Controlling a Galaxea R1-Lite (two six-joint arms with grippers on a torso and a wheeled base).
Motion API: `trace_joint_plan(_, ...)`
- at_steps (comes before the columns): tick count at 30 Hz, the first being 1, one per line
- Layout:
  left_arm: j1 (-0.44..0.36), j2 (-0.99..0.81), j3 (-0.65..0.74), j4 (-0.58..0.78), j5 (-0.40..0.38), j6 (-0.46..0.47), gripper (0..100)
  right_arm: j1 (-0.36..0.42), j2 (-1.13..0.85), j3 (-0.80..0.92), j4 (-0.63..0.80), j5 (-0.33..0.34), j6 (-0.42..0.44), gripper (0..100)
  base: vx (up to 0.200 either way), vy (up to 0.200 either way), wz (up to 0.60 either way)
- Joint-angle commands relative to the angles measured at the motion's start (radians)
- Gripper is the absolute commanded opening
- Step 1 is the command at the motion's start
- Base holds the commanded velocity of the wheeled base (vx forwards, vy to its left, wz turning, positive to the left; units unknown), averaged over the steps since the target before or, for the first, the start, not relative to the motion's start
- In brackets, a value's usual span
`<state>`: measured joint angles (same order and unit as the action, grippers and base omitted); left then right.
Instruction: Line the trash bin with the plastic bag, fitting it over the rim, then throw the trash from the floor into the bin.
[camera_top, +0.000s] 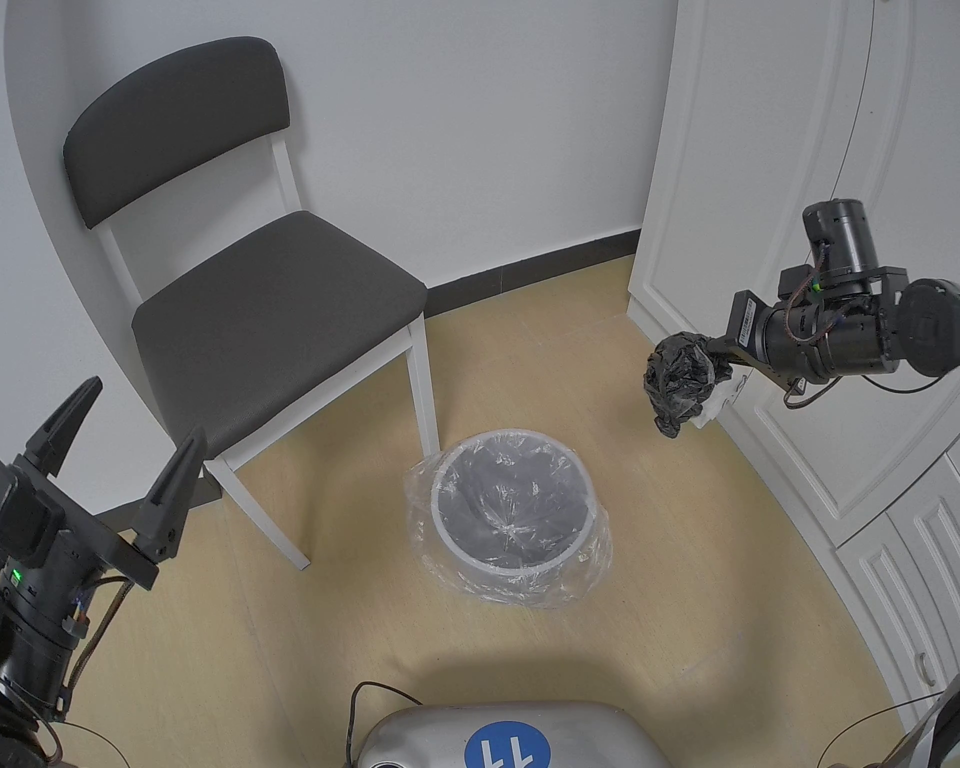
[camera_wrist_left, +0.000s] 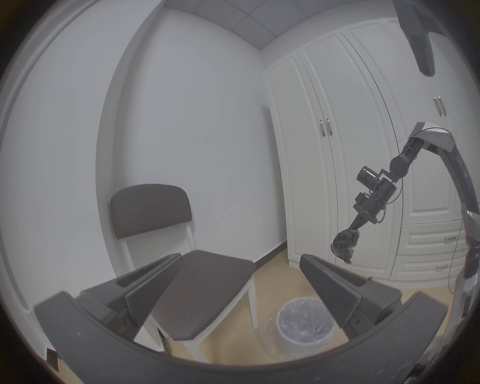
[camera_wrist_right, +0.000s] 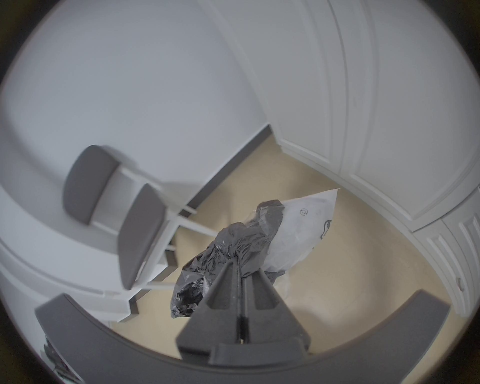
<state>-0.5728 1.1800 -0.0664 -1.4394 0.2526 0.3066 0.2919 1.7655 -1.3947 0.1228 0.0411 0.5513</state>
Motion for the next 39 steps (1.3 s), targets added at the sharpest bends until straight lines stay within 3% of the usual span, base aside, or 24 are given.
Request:
trace_joint_plan(1,-0.015,-0.057,-0.046,0.005,0.001,0.012,100,0.142,-0.201,0.098,-0.009,-0.004,0.01,0,0.0,0.0,0.0)
trace_joint_plan(6,0.017,-0.02,-0.118,0.053,0.02,0.008,100,0.23,-0.232,0.197,-0.112,-0.01,-0.001,0,0.0,0.0,0.0)
trace_joint_plan(12,0.06,-0.014,-0.124,0.065,0.019,0.005,100,0.254,-0.179,0.256,-0.216,-0.01,-0.004,0,0.067,0.0,0.0)
trace_joint_plan(22,0.062,-0.014,-0.121,0.065,0.014,-0.009,100,0.266,-0.054,0.252,-0.218,-0.009,-0.005,0,0.2,0.0,0.0)
trace_joint_plan(27,0.062,-0.016,-0.113,0.065,0.014,-0.009,100,0.27,0.011,0.246,-0.219,-0.004,-0.004,0,0.0,0.0,0.0)
trace_joint_plan(35,0.062,-0.016,-0.107,0.066,0.013,-0.007,100,0.348,0.117,0.246,-0.232,0.002,0.01,0,0.0,0.0,0.0)
trace_joint_plan(39,0.062,-0.016,-0.102,0.065,0.013,-0.007,100,0.398,0.223,0.292,-0.399,-0.006,0.026,0,0.0,0.0,0.0)
